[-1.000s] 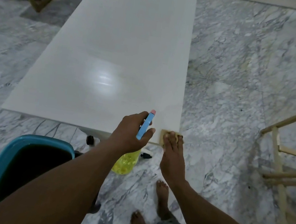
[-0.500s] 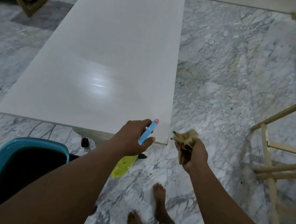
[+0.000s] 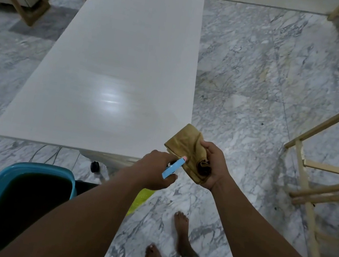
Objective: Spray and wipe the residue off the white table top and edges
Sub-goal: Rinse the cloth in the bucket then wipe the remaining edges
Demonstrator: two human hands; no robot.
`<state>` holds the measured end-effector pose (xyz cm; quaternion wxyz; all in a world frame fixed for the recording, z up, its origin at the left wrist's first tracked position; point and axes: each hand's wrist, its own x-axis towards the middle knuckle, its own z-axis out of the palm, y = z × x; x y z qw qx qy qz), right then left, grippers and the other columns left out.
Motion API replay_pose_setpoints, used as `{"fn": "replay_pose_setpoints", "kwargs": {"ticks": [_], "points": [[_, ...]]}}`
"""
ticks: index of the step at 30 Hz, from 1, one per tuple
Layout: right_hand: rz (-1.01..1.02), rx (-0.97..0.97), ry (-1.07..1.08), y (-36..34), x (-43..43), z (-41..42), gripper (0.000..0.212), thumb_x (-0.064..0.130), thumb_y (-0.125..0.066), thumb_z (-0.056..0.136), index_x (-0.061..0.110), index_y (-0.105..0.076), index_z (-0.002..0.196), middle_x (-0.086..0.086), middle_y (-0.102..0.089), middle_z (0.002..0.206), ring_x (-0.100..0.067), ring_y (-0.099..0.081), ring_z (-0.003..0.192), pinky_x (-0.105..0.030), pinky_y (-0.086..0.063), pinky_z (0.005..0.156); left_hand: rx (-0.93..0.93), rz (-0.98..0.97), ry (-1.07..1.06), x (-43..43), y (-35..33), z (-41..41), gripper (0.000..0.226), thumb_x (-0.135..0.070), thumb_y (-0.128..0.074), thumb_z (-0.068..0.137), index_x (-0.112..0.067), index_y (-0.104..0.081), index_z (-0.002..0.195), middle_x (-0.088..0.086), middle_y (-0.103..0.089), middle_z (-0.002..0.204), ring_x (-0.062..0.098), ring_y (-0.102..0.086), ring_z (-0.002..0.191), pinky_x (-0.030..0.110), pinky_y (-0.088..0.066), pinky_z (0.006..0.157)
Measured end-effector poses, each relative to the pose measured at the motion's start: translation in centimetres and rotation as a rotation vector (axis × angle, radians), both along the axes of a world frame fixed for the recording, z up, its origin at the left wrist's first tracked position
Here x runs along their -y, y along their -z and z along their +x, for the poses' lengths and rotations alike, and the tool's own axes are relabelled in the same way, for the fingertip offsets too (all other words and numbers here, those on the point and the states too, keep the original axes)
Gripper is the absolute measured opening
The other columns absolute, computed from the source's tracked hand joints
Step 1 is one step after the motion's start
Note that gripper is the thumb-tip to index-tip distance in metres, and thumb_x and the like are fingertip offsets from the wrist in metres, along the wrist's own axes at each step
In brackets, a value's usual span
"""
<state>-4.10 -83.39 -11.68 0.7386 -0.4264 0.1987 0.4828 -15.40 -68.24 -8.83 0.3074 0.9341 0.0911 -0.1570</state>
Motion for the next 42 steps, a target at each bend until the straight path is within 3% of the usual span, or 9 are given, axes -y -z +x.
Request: {"fn": "replay_pose_setpoints", "kwargs": {"ticks": [4, 8, 17, 22, 26, 31, 35, 39, 42], "points": [[-0.224, 0.2, 0.076, -0.1, 0.2, 2.6, 0.037, 0.03, -0.056, 0.091, 0.009, -0.068, 0.118, -0.022, -0.069, 0.119, -0.035, -0.07, 0.104, -0.048, -0.055, 0.094, 0.049, -0.043, -0.079, -0.5, -0.1, 0.2, 0.018, -0.026, -0.071, 0.092, -0.024, -0.054, 0.096, 0.002, -0.066, 0.087, 0.028, -0.065, 0.079, 0.04, -0.052, 0.072], [-0.612, 0.75, -0.075, 0.8, -0.4, 5.0, 0.026, 0.038, -0.051, 0.098, 0.026, -0.065, 0.117, -0.009, -0.069, 0.089, -0.021, -0.068, 0.065, -0.034, -0.057, 0.061, 0.16, -0.034, -0.17, -0.2, 0.4, 0.3, 0.018, -0.018, -0.069, 0.091, -0.01, -0.059, 0.104, 0.009, -0.069, 0.092, 0.031, -0.064, 0.079, 0.043, -0.053, 0.073], [-0.703, 1.062, -0.452, 8.1, -4.4, 2.8, 0.055, 0.01, -0.045, 0.093, 0.023, -0.049, 0.146, -0.003, -0.041, 0.155, -0.023, -0.043, 0.139, -0.041, -0.037, 0.115, 0.248, -0.028, -0.28, 0.9, 2.1, -0.1, 0.02, -0.015, -0.071, 0.091, -0.007, -0.06, 0.105, 0.014, -0.065, 0.088, 0.032, -0.06, 0.074, 0.045, -0.048, 0.07], [-0.65, 0.944, -0.312, 9.1, -2.5, -1.1, 0.052, 0.007, -0.047, 0.094, 0.029, -0.054, 0.141, 0.001, -0.041, 0.155, -0.021, -0.045, 0.137, -0.047, -0.049, 0.104, 0.197, -0.013, -0.271, 0.4, 2.5, -0.6, 0.019, -0.017, -0.069, 0.091, -0.009, -0.059, 0.106, 0.012, -0.064, 0.088, 0.027, -0.057, 0.074, 0.04, -0.046, 0.068], [-0.587, 0.926, -0.293, 9.5, 0.3, -4.2, 0.046, 0.002, -0.052, 0.096, 0.023, -0.06, 0.136, 0.004, -0.048, 0.15, -0.005, -0.051, 0.118, 0.0, -0.046, 0.077, 0.173, -0.001, -0.257, 0.7, 2.2, -0.6, 0.02, -0.019, -0.069, 0.092, -0.01, -0.059, 0.107, 0.012, -0.063, 0.089, 0.026, -0.055, 0.073, 0.037, -0.044, 0.067], [-0.562, 0.987, -0.463, 8.6, 4.0, -4.6, 0.036, 0.012, -0.059, 0.095, 0.031, -0.067, 0.125, -0.008, -0.073, 0.116, -0.02, -0.072, 0.079, -0.025, -0.06, 0.067, 0.175, -0.004, -0.24, 1.7, 1.4, 0.4, 0.021, -0.017, -0.069, 0.091, -0.008, -0.059, 0.107, 0.015, -0.066, 0.09, 0.034, -0.061, 0.076, 0.047, -0.05, 0.072], [-0.551, 0.739, -0.476, 6.6, 6.4, -1.8, 0.012, 0.035, -0.074, 0.086, 0.03, -0.078, 0.097, -0.011, -0.075, 0.08, -0.026, -0.068, 0.056, -0.035, -0.055, 0.048, 0.179, -0.013, -0.221, 2.3, 0.0, 1.9, 0.02, -0.02, -0.07, 0.093, -0.01, -0.059, 0.107, 0.008, -0.065, 0.085, 0.031, -0.063, 0.075, 0.044, -0.051, 0.072], [-0.411, 0.196, -0.18, 3.9, 7.4, 4.7, 0.035, 0.034, -0.061, 0.091, 0.006, -0.07, 0.11, -0.024, -0.07, 0.11, -0.033, -0.067, 0.087, -0.04, -0.053, 0.073, 0.177, -0.025, -0.206, 2.1, -2.1, 4.9, 0.018, -0.019, -0.069, 0.093, -0.01, -0.059, 0.106, 0.008, -0.068, 0.088, 0.03, -0.069, 0.076, 0.047, -0.058, 0.076], [-0.229, 0.09, -0.093, 0.8, 7.5, 9.1, 0.052, 0.046, -0.064, 0.086, 0.006, -0.071, 0.119, -0.021, -0.07, 0.115, -0.035, -0.066, 0.1, -0.041, -0.051, 0.088, 0.169, -0.015, -0.201, 2.3, -3.5, 8.1, 0.02, -0.02, -0.068, 0.094, -0.01, -0.06, 0.11, 0.01, -0.071, 0.099, 0.032, -0.072, 0.08, 0.051, -0.059, 0.08]]}}
